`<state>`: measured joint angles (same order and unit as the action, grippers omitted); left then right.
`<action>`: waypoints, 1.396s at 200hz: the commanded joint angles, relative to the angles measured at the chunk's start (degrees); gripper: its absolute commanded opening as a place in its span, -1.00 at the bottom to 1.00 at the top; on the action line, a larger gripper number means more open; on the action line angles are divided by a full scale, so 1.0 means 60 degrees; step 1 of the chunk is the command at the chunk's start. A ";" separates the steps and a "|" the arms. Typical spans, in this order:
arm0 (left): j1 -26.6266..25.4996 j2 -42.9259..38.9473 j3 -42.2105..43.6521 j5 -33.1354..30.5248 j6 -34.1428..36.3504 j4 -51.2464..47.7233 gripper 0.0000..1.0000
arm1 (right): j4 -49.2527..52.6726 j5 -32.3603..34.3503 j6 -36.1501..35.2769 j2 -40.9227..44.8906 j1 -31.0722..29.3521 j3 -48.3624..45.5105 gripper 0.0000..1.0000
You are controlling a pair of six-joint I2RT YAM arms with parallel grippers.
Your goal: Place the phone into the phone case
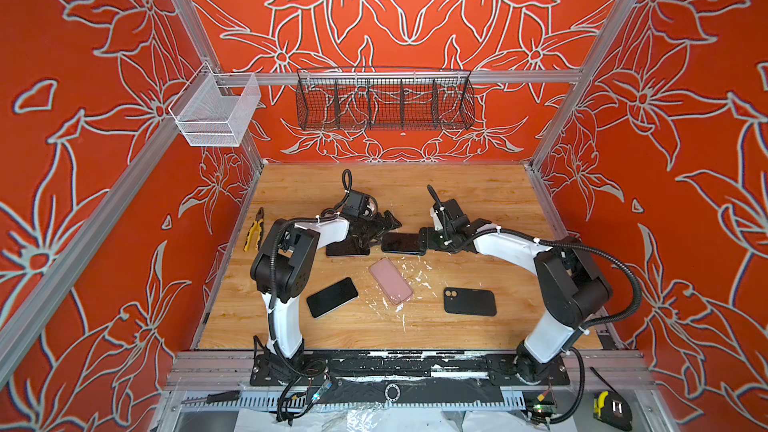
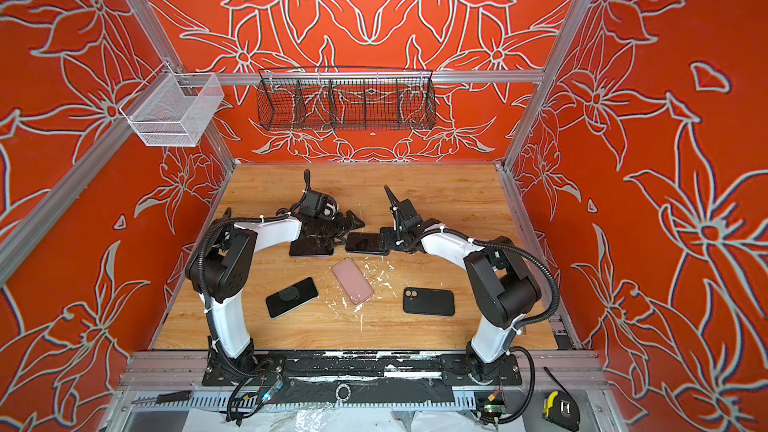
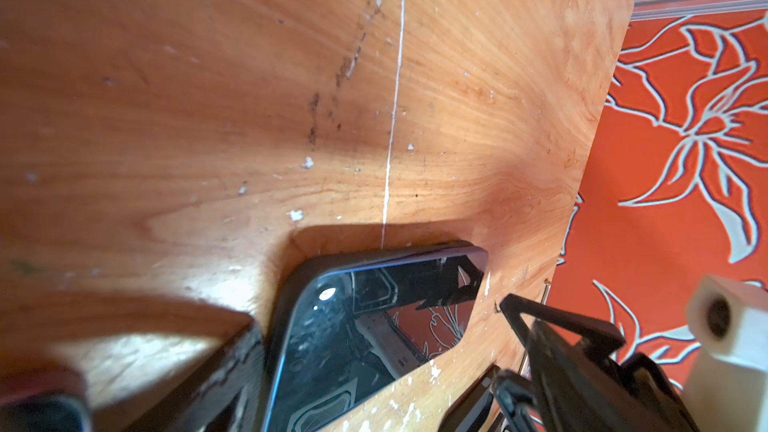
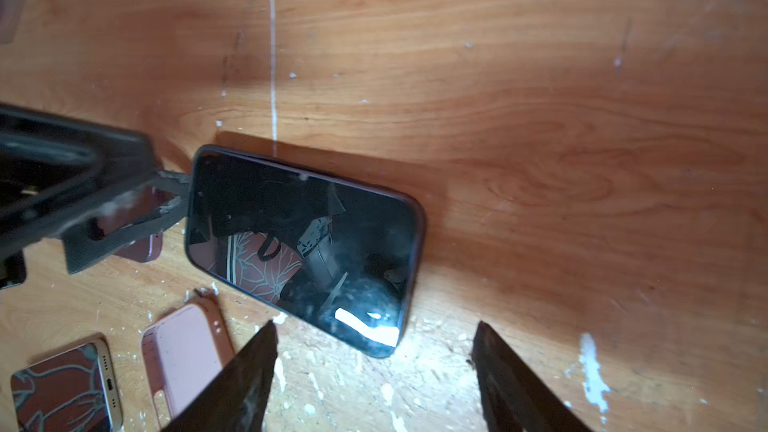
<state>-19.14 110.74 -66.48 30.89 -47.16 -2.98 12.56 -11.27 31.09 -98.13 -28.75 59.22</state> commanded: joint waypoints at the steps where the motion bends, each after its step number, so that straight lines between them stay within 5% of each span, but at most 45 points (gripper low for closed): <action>1: -0.0046 -0.0185 -0.0123 0.0193 0.0140 -0.0397 0.95 | -0.0351 -0.0761 0.0209 -0.0118 0.0155 -0.0129 0.48; 65: -0.0062 -0.0069 -0.0097 0.0314 0.0045 -0.0272 0.95 | -0.0608 -0.1288 0.0267 -0.0938 0.0158 -0.0102 0.33; 195: -0.0180 0.0230 -0.0070 0.0809 -0.0109 0.0715 0.95 | -0.1337 -0.1956 0.0340 -0.1920 0.0174 -0.0345 0.38; 279: -0.0222 -0.0257 0.0508 0.2351 -0.0237 0.2975 0.90 | -0.1244 -0.1994 0.0286 -0.2223 0.0185 -0.0477 0.38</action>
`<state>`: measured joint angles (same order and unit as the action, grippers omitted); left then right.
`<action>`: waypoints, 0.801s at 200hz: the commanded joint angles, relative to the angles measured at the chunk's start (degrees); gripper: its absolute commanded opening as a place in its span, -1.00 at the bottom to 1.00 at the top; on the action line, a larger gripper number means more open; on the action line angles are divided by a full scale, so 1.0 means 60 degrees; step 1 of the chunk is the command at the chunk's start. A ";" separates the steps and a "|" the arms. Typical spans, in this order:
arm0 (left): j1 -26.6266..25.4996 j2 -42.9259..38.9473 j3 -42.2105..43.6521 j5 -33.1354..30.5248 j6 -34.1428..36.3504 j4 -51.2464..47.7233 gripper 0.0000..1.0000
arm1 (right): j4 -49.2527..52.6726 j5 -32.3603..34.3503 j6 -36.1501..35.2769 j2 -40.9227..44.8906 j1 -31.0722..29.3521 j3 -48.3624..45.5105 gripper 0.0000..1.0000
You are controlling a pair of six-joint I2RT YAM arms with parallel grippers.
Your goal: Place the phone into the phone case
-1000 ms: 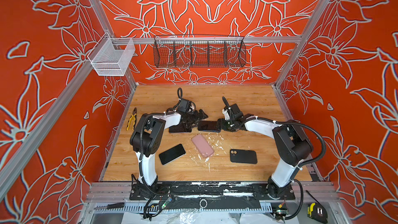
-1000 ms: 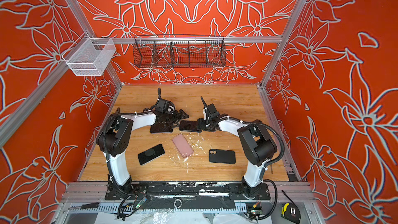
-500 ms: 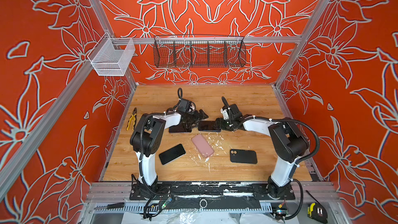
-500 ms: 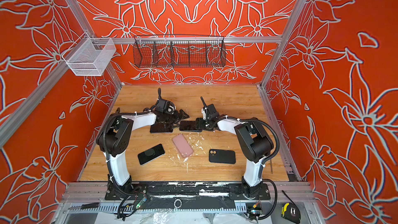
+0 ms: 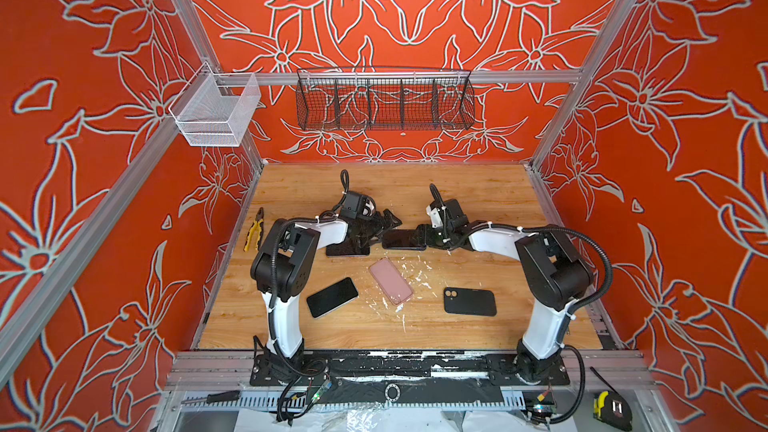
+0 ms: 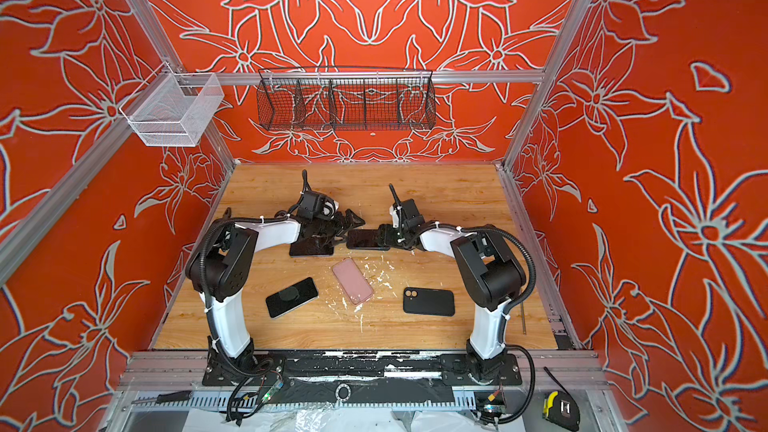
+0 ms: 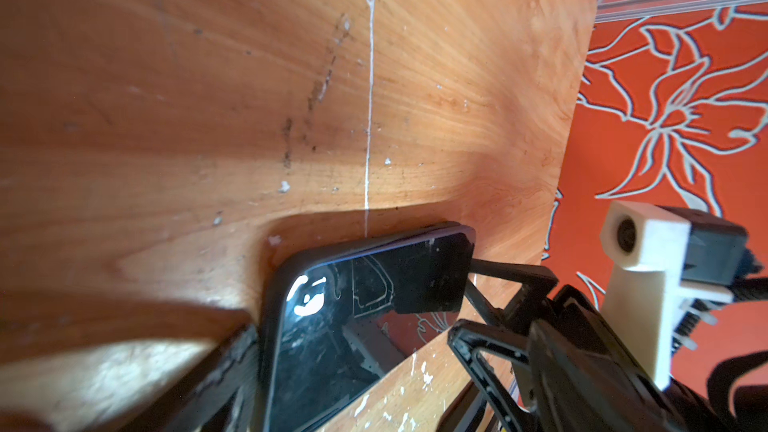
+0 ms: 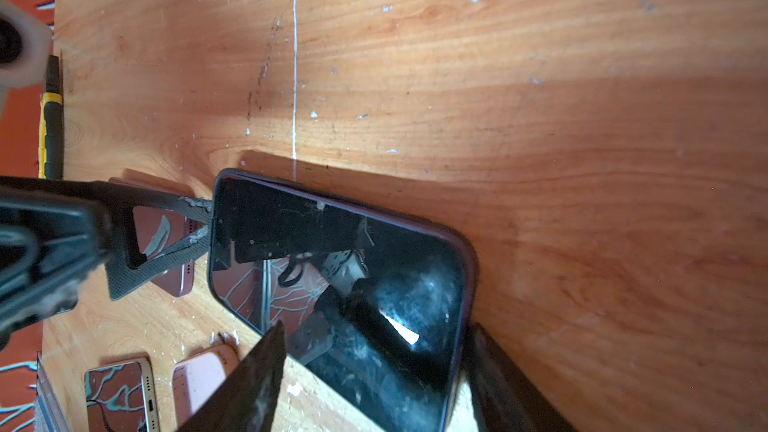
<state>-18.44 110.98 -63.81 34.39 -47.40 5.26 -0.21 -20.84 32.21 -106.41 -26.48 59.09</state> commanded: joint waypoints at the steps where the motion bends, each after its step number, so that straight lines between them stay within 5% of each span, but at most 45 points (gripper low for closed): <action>1: -0.0332 -0.0308 0.0069 0.1783 -0.0199 0.1615 0.90 | 0.0891 -0.0389 0.0098 -0.0841 -0.0197 -0.0457 0.38; 160: -0.0427 -0.0574 0.0370 0.1871 -0.0519 0.2233 0.16 | 0.0638 -0.0327 0.0179 -0.0951 -0.0141 -0.0772 0.28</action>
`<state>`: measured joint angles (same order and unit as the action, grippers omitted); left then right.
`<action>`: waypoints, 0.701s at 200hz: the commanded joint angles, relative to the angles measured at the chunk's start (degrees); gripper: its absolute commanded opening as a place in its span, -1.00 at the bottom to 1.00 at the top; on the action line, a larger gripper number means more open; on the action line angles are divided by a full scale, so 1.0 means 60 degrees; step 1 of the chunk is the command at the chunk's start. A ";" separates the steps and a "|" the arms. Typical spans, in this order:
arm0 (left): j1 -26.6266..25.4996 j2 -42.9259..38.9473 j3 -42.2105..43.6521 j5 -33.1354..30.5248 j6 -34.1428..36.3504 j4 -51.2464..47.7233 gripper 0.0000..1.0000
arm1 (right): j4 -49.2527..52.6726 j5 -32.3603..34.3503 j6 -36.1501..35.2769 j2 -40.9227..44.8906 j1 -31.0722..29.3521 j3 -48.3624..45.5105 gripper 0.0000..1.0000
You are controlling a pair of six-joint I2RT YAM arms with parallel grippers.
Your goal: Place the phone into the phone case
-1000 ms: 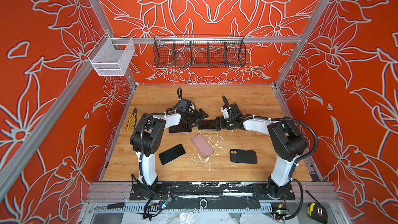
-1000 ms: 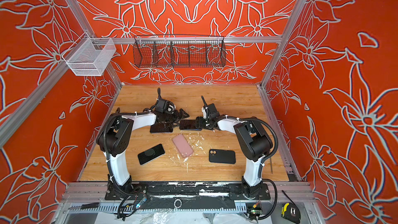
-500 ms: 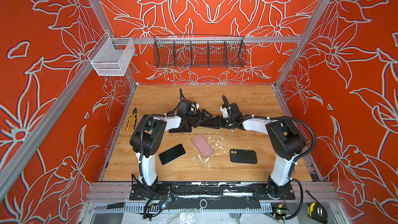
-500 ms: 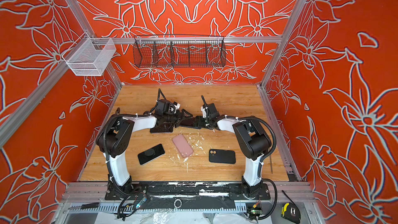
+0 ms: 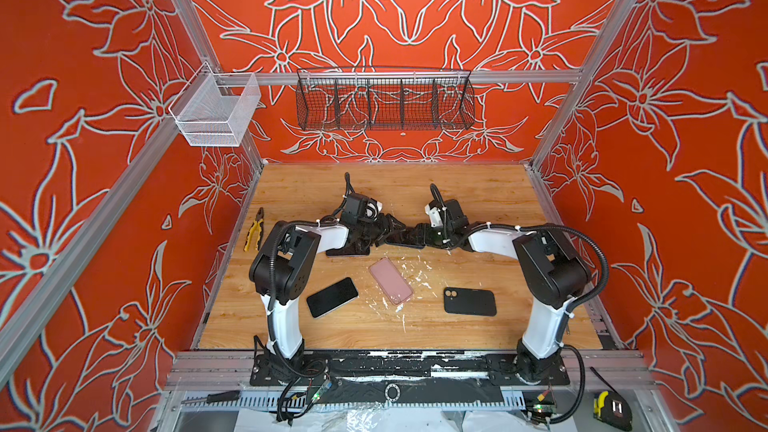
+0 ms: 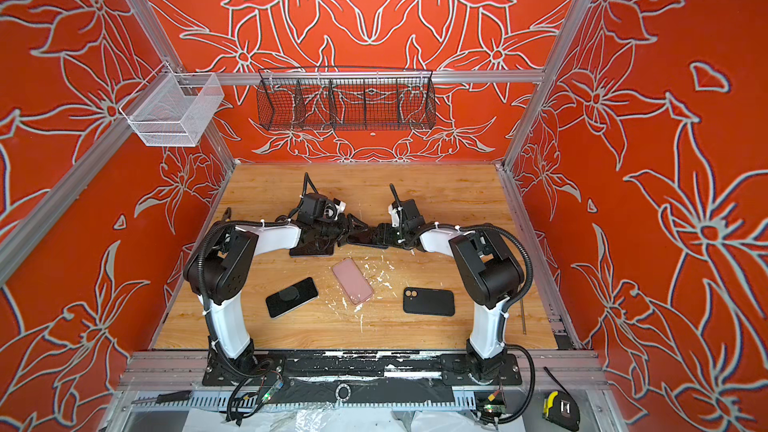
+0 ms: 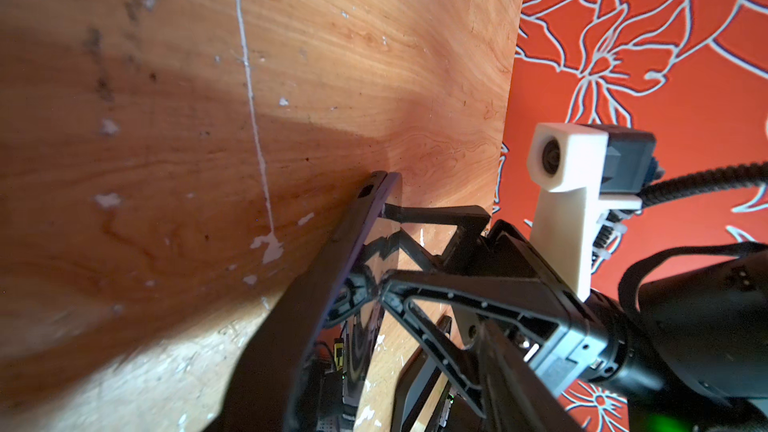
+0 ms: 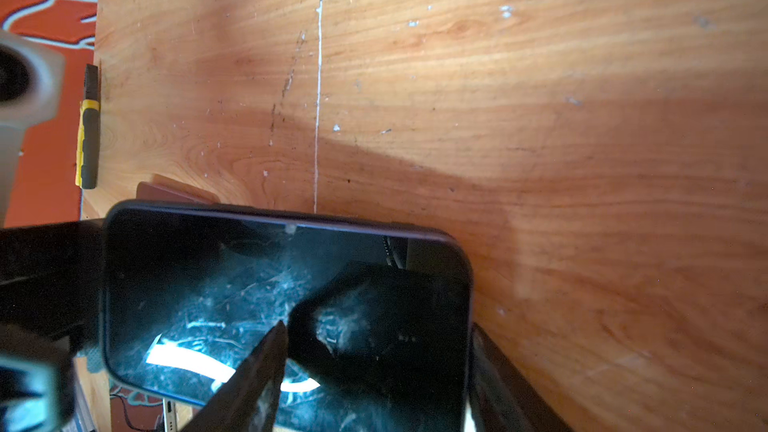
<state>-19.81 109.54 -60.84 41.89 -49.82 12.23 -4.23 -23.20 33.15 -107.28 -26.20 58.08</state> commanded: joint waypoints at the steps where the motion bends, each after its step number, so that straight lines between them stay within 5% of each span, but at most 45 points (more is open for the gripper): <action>1: -0.0198 -0.0330 -0.0120 0.0621 -0.0117 0.1077 0.16 | 0.1307 0.0070 0.0025 -0.0808 -0.0182 -0.0609 0.28; 140: -0.0418 0.0082 -0.0204 0.0562 -0.0646 0.1813 -0.63 | 0.0969 -0.0167 0.0246 -0.0960 -0.0197 -0.0701 0.08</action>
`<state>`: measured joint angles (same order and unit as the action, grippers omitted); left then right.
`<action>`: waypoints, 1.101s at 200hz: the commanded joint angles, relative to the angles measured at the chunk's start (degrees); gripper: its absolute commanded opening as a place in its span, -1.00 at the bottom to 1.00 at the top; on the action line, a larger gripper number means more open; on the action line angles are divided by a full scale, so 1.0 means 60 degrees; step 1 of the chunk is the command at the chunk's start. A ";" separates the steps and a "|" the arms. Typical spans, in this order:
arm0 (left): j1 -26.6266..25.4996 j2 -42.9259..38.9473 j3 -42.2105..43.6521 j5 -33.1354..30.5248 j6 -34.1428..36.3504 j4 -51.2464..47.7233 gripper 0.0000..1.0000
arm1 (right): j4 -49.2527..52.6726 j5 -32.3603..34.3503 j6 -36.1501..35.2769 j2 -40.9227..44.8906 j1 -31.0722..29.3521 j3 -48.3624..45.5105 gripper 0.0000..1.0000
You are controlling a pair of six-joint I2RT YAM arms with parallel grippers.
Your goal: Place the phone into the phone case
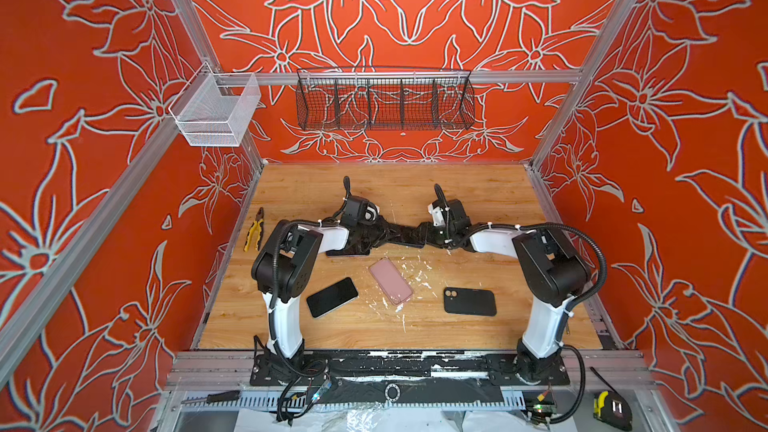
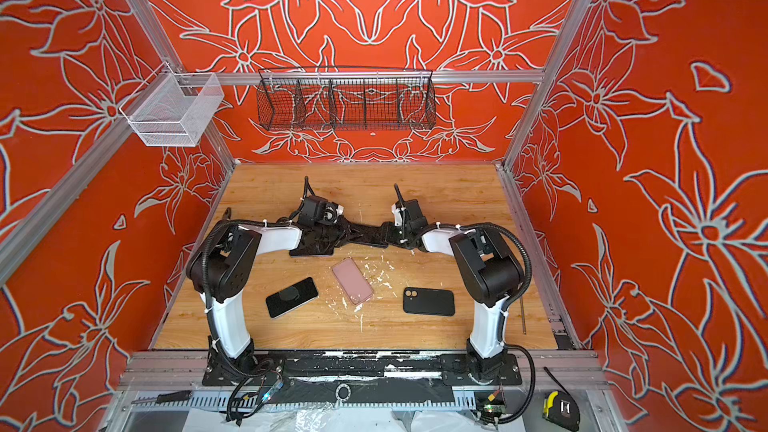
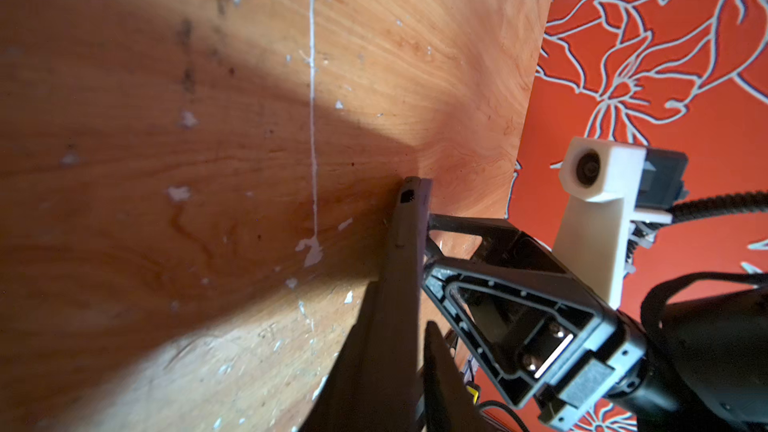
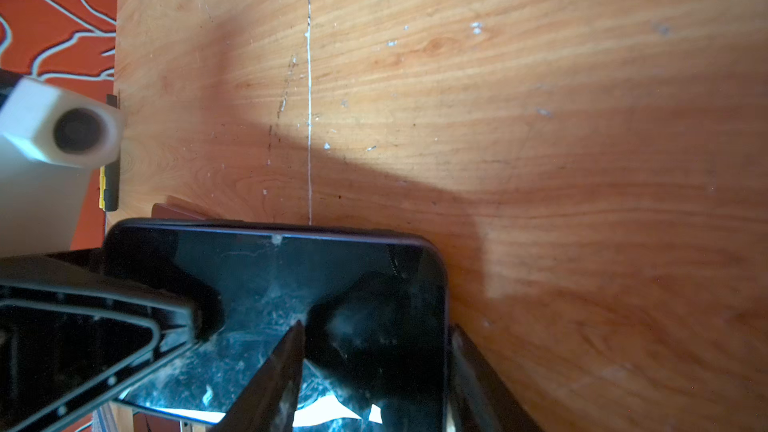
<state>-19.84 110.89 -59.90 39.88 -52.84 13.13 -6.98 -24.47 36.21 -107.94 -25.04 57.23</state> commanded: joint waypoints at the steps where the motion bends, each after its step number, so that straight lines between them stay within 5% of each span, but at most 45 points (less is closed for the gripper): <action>1: -0.0415 -0.0143 -0.0360 0.0890 -0.0151 0.1664 -0.64 | 0.1428 0.0040 -0.0263 -0.0849 -0.0394 -0.0552 0.08; 83: -0.0415 -0.0405 -0.0256 0.0737 -0.0255 0.1617 -0.96 | 0.1528 -0.0211 -0.0134 -0.0186 -0.0334 -0.0518 0.11; 220: -0.0359 -0.2385 -0.0500 0.0993 -0.2455 0.3017 -1.00 | 0.2104 -0.1896 0.1160 0.6719 0.2181 -0.1232 0.34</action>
<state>-22.17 99.42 -61.93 43.92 -61.60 22.85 5.52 -31.94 39.11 -72.55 -14.85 52.90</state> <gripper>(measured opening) 0.118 0.667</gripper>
